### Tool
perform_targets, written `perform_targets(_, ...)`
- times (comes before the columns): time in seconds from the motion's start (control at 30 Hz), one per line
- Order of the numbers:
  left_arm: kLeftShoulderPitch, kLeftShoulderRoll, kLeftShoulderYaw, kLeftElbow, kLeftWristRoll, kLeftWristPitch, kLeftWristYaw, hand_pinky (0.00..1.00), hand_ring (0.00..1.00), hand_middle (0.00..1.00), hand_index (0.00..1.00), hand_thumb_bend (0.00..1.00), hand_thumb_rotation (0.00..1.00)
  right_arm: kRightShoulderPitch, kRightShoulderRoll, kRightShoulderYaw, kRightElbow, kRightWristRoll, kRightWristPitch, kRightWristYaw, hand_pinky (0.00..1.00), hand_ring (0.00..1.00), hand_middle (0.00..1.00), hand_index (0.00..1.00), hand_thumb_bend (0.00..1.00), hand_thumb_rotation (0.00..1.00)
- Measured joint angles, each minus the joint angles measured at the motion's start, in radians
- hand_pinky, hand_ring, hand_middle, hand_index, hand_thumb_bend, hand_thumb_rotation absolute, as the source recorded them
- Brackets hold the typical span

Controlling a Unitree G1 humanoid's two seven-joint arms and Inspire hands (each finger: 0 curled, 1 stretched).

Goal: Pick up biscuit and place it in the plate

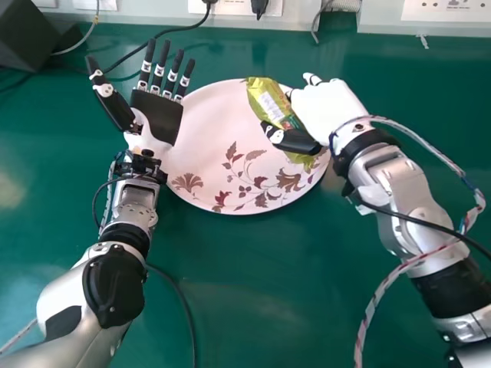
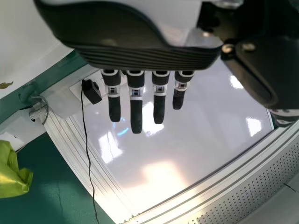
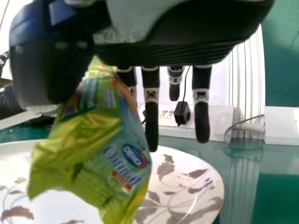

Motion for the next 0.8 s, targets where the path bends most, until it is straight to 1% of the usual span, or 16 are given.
perform_targets(0.07, 0.0, 0.0, 0.0, 0.0, 0.0, 0.0, 0.0, 0.81, 0.77, 0.89, 0.97, 1.0, 0.55, 0.0, 0.0, 0.005, 0.009, 0.0, -0.005, -0.008, 0.37, 0.5, 0.52, 0.48, 0.47, 0.0)
perform_targets(0.5, 0.0, 0.0, 0.0, 0.0, 0.0, 0.0, 0.001, 0.81, 0.78, 0.88, 0.96, 1.0, 0.51, -0.005, 0.0, 0.018, 0.081, 0.041, -0.045, -0.03, 0.37, 0.5, 0.52, 0.48, 0.47, 0.0)
perform_targets(0.7, 0.0, -0.001, 0.0, 0.0, 0.001, -0.001, 0.004, 0.81, 0.77, 0.87, 0.95, 1.0, 0.48, -0.028, 0.013, 0.031, 0.144, 0.05, -0.051, -0.076, 0.38, 0.52, 0.53, 0.48, 0.46, 0.0)
perform_targets(0.8, 0.0, -0.001, 0.0, 0.0, 0.0, -0.002, 0.005, 0.81, 0.77, 0.88, 0.95, 1.0, 0.48, -0.032, 0.018, 0.037, 0.165, 0.053, -0.051, -0.101, 0.38, 0.52, 0.52, 0.48, 0.46, 0.0)
